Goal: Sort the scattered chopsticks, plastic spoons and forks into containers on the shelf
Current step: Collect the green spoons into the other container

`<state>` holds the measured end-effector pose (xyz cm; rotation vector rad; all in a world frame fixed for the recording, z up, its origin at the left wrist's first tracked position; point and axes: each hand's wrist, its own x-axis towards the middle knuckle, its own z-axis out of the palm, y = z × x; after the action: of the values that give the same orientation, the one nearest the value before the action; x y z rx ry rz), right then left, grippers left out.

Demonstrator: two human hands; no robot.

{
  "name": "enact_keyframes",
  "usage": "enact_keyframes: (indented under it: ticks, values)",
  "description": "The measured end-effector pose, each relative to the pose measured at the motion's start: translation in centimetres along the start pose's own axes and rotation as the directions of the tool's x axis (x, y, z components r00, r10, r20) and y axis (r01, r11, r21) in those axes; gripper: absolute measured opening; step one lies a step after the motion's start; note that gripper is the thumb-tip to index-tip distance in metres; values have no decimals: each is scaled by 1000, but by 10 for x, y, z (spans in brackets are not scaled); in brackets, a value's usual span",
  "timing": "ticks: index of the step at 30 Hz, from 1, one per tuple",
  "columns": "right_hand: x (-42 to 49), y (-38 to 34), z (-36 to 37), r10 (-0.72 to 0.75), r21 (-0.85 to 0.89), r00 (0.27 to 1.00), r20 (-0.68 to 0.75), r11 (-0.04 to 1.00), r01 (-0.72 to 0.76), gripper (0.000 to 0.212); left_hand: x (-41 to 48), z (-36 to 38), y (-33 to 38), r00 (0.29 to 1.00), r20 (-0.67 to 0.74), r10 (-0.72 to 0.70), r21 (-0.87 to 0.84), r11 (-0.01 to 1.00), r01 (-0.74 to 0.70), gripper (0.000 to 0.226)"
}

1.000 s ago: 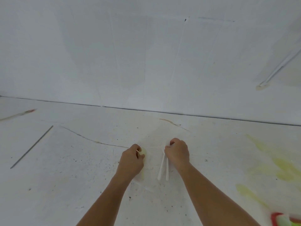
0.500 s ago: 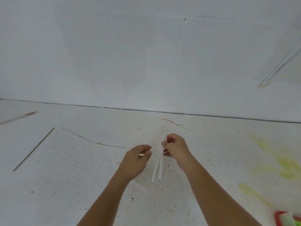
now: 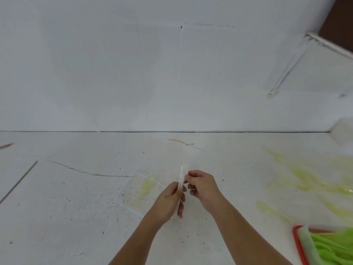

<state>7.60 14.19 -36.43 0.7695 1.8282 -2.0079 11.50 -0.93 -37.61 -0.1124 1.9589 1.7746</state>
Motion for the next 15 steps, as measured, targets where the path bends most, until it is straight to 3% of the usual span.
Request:
enact_keyframes:
  ticks: [2,8,15]
  values:
    - [-3,2,-11,10,26,1000,-17,1000,-9,10,-5,2,-1,1000,18,-8,-51,999,9,29]
    - [-13,11,-16,45,-12,999,22,999,-45,17,-10,18,1,998,-67,-13,25,1000,15,26]
    - [-12,14,-14,77,-62,993,90,995,-72,10,-16,16,-6,998,-22,-66,26,997,66,32]
